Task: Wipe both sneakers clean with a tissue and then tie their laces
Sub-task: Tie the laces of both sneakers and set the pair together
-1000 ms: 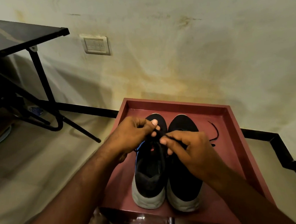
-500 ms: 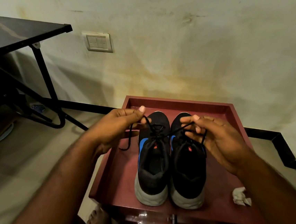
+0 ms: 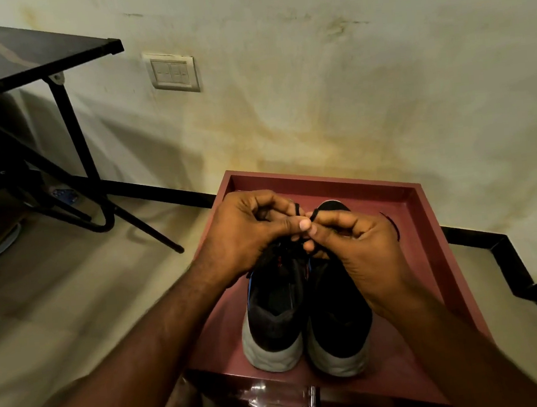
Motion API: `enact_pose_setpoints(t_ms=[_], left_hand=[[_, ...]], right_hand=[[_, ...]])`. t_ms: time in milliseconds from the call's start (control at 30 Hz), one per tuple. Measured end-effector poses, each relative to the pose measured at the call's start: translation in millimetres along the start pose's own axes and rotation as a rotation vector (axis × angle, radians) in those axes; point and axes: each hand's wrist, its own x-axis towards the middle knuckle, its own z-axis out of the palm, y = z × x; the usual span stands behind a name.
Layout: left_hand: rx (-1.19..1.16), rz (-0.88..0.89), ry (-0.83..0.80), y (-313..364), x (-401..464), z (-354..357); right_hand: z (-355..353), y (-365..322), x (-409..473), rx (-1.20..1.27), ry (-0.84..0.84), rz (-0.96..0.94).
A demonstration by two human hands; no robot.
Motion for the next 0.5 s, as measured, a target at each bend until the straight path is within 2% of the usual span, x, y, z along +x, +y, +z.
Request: enact_pose_setpoints(t_ms=[100, 233, 400, 500], left_hand=[[0.057, -0.036, 0.014, 1.5, -0.5, 0.4], [0.089, -0.175, -0.001, -0.9, -0.1, -4.5], [0.092, -0.029, -0.14, 2.0, -0.6, -7.8], [0.177, 0.102, -0.167, -2.6, 0.8, -7.5]], right_hand=[[2.8, 1.5, 0.7, -0.016, 0.049, 0.028], [2.1, 4.0, 2.5, -0.05, 0.089, 0.072], [2.2, 7.3, 3.1, 0.008, 0.108, 0.078], [2.9, 7.0, 2.8, 0.0, 0.038, 0.083]])
